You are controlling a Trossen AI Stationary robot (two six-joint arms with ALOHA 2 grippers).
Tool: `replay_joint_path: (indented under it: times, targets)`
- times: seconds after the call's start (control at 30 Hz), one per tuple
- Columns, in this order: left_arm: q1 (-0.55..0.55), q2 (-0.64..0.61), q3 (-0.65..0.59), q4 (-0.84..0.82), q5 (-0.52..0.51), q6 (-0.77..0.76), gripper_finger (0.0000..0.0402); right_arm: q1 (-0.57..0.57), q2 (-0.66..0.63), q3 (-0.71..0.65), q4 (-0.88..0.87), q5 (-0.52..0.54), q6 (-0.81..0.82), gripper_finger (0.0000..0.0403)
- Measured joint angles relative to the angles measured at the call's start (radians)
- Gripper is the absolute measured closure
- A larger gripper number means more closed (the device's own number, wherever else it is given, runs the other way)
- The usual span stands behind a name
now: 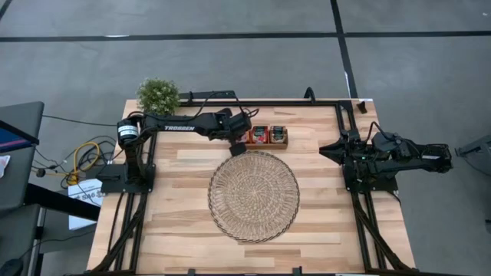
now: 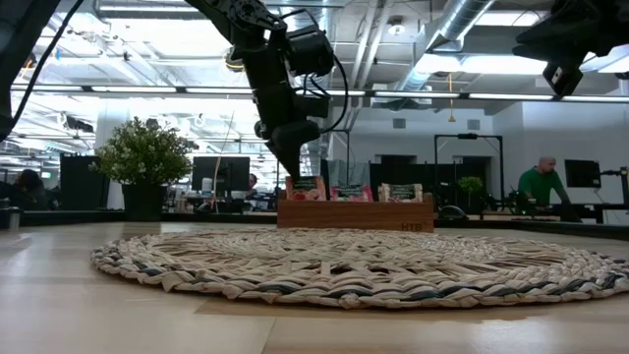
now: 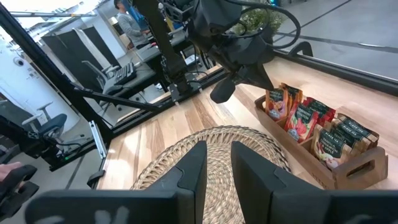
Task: Pick & Place Tea
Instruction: Put the orange tea bag into the left section of the wooden organizer
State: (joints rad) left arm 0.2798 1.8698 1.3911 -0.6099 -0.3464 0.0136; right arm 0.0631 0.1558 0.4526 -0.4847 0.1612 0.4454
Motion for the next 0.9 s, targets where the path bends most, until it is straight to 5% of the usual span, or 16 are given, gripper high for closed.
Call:
replay_joint_path:
  times: [0.9]
  targets:
    - [-0.001, 0.000, 0.000, 0.025, 0.016, 0.020, 0.0401, 0.000, 0.000, 0.000, 0.000, 0.000, 0.000, 0.0338]
